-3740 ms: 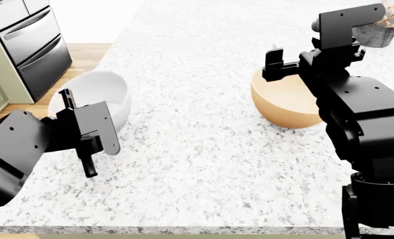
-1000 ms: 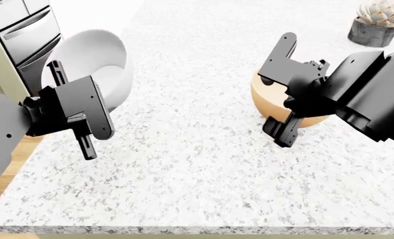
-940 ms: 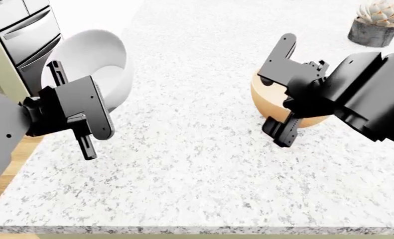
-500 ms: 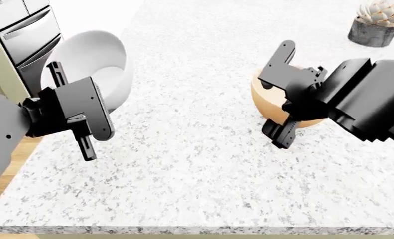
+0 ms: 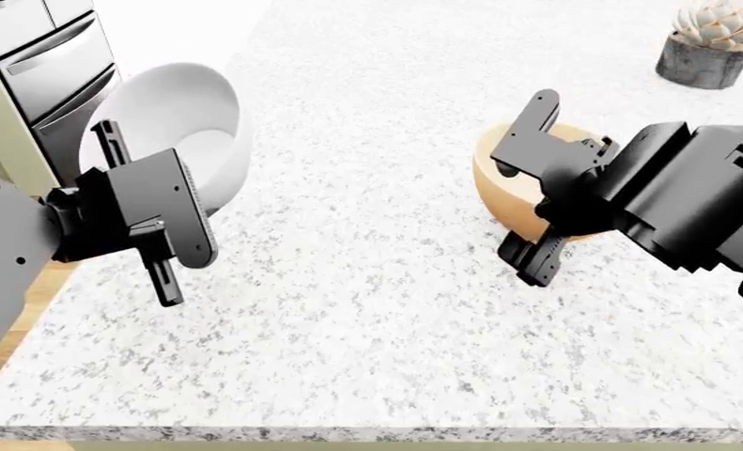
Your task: Pick the bowl and bowl and place them in the sink. Then turn on the water.
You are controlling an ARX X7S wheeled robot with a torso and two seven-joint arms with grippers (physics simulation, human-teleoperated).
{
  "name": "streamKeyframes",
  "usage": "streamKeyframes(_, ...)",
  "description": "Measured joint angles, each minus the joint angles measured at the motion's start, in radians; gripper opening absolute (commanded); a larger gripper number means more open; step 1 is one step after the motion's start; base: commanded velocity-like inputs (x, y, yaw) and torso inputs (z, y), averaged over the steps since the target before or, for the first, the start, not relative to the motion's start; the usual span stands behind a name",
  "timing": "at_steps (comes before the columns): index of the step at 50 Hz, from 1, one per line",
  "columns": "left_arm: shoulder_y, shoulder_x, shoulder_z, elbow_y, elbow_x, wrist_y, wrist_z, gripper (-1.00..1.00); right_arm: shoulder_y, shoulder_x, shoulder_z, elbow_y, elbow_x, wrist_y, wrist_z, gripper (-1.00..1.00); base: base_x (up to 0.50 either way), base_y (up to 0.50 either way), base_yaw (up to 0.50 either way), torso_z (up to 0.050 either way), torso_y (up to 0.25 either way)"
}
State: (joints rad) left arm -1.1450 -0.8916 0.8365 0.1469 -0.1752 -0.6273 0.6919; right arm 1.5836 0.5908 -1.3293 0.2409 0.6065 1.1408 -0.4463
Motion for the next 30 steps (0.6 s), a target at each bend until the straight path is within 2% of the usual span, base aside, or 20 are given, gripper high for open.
streamKeyframes(7,0.001,0.001,0.001,-0.003,0.0,0.002,0.0,-1.0,-0.008,-0.004,-0.004,0.017,-0.004,-0.008,-0.001,1.0,0.0,0.0,0.0,0.0,0.001)
streamKeyframes(8,0.002,0.001,0.001,-0.004,0.0,0.002,0.0,-1.0,-0.01,-0.005,-0.005,0.019,-0.004,-0.009,-0.001,-1.0,0.0,0.0,0.0,0.0,0.0)
streamKeyframes(30,0.007,0.0,-0.003,-0.003,-0.003,0.012,-0.004,-1.0,0.004,0.013,-0.015,-0.025,0.006,0.012,0.007,-1.0,0.0,0.0,0.0,0.001,0.001)
